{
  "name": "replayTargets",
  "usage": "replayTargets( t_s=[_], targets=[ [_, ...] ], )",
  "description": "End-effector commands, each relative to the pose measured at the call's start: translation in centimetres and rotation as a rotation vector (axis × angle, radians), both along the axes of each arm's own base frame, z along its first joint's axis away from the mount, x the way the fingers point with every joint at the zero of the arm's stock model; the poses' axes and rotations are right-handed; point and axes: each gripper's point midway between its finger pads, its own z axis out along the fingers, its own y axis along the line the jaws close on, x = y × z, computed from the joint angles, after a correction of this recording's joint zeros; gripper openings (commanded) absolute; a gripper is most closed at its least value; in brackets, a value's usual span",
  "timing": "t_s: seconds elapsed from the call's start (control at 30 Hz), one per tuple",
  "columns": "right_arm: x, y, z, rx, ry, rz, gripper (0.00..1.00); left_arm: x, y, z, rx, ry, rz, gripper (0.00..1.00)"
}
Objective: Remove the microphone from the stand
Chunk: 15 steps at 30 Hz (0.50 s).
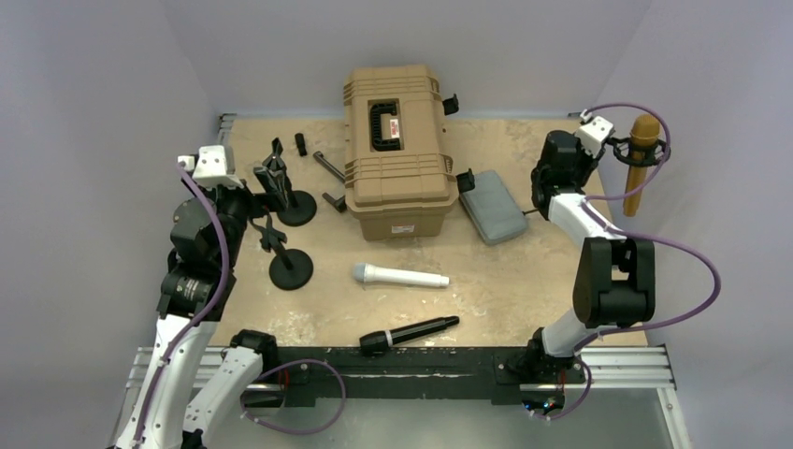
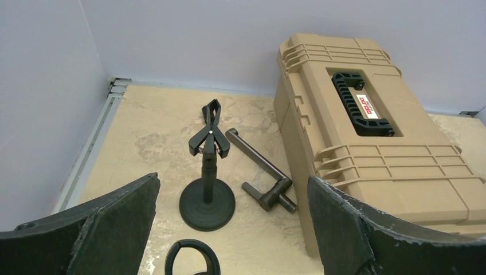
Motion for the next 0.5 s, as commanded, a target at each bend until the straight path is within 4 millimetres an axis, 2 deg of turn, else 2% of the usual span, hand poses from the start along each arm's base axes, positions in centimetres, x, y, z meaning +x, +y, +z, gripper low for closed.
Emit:
replayTargets(
  t_s=[0.0, 0.23, 0.27, 0.47],
  targets=[
    [1.1, 0.4, 2.8, -0.005, -0.106, 0.052, 0.24, -0.1, -0.3, 2.2, -0.016, -0.050, -0.010, 0.97],
    [-0.2, 0.6, 4.3, 0.014, -0.138, 0.052, 0.04, 0.1, -0.4, 1.9, -0.018, -0.039, -0.017, 0.97],
    [-0.5, 0.5, 4.8, 0.013, -0.149, 0.047, 0.00, 0.2, -0.5, 1.9, -0.020, -0.039, -0.017, 0.97],
    [-2.1, 0.3, 9.8, -0.014, -0.242, 0.043, 0.00, 0.2, -0.6, 1.7, -0.022, -0.036, -0.023, 0.97]
  ],
)
